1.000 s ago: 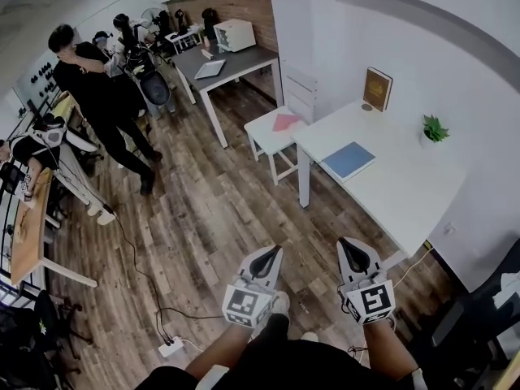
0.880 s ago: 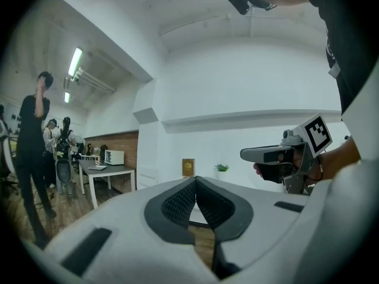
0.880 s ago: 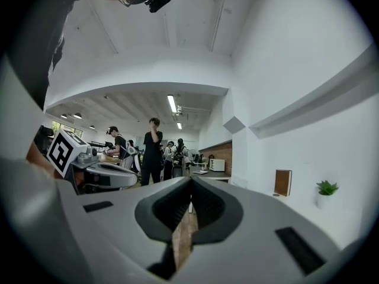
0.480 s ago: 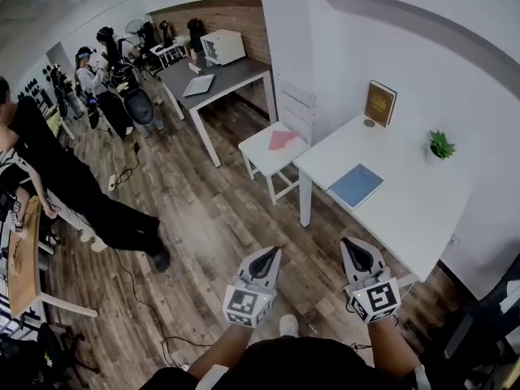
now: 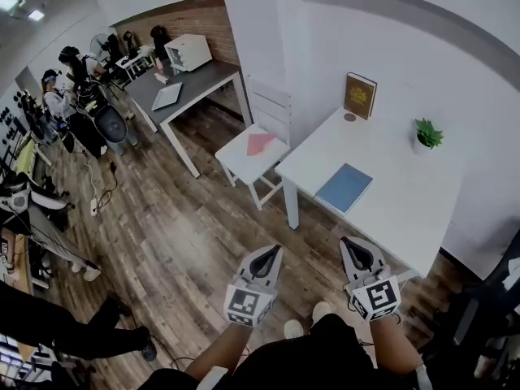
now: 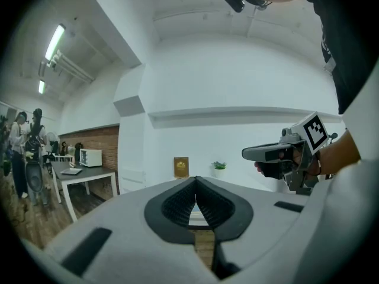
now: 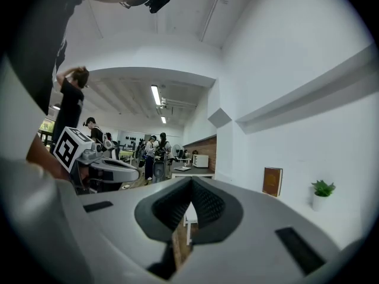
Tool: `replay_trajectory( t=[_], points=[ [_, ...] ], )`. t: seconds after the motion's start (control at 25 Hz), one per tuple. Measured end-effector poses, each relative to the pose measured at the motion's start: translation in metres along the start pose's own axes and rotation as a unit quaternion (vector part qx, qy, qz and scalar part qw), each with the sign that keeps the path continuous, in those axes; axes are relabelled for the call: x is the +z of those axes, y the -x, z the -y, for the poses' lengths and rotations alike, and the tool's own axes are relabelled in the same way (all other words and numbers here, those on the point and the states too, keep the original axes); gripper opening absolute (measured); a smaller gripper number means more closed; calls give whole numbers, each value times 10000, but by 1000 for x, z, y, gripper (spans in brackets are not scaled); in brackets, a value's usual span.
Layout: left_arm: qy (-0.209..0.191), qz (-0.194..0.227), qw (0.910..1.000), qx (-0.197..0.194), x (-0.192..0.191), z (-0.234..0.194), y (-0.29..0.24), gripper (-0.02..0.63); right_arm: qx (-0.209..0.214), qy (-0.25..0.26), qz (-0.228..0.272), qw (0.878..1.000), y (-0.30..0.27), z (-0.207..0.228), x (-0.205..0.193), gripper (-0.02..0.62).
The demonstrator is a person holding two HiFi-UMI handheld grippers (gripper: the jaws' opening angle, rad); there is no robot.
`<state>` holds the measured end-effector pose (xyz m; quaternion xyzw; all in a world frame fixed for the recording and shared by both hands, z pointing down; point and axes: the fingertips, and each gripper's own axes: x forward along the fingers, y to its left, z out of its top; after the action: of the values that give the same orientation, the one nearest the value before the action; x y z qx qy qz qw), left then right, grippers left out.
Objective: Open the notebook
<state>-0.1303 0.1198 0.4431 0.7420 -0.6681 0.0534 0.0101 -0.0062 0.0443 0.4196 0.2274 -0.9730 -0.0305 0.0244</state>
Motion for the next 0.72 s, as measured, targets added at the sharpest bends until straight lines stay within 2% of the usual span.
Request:
replay_trajectory(
  t=[0.32,0.48,0.72],
  points=[
    [-87,-124,9989,-447,-2,-4,-82,5,-351,-165,-102,9992,-29,64,-11,4],
    [-350,-112,9979,-536,3,-8,-128,5,-494,-181,-77,9986,-45,105,-14,3],
    [-571,-340,9941,-852,1,-1,-195,5,-666,-312,-15,9973,-67,162,-20,4]
  ],
)
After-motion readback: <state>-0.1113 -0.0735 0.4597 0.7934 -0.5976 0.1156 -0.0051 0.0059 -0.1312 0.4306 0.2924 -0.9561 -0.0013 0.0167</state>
